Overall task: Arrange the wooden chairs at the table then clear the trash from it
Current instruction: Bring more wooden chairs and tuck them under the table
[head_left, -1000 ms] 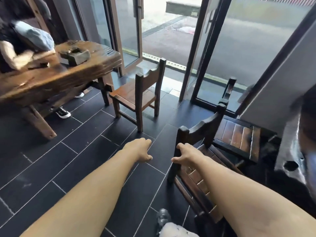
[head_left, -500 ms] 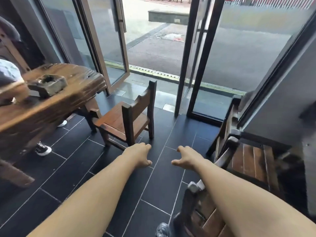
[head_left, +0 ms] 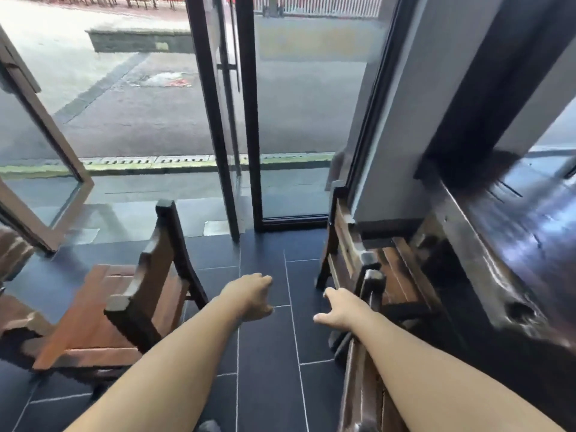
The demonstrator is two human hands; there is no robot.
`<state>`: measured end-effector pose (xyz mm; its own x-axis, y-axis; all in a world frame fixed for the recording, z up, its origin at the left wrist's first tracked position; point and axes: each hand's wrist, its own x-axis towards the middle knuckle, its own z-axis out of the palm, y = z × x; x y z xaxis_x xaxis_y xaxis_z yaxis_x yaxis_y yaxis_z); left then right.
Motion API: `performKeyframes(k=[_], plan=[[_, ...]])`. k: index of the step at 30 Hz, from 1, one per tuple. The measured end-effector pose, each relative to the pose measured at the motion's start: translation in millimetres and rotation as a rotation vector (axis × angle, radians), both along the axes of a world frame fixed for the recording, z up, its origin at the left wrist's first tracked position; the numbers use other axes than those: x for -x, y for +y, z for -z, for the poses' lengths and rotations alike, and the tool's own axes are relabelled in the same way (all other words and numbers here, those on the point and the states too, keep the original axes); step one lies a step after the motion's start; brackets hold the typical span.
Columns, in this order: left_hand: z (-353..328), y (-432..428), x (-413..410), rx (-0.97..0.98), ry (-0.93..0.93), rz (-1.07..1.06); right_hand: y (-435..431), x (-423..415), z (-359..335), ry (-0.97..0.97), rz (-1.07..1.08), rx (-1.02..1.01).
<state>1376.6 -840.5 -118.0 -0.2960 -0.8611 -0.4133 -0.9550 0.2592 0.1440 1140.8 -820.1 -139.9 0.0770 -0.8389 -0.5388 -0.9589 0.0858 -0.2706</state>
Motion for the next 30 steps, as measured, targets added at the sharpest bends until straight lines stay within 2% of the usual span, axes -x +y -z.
performKeyframes(k=[7, 16, 26, 30], plan=[[-7, -87, 13, 0.019, 0.054, 0.355, 1, -6, -19, 0.037, 0.384, 0.016], [-10, -120, 81, 0.027, 0.072, 0.752, 37, -3, -22, 0.020, 0.783, 0.066], [-3, -123, 186, 0.005, 0.082, 0.965, 67, 51, 1, -0.010, 1.009, 0.050], [6, -109, 223, 0.029, 0.029, 1.139, 89, 60, 15, -0.044, 1.135, 0.011]])
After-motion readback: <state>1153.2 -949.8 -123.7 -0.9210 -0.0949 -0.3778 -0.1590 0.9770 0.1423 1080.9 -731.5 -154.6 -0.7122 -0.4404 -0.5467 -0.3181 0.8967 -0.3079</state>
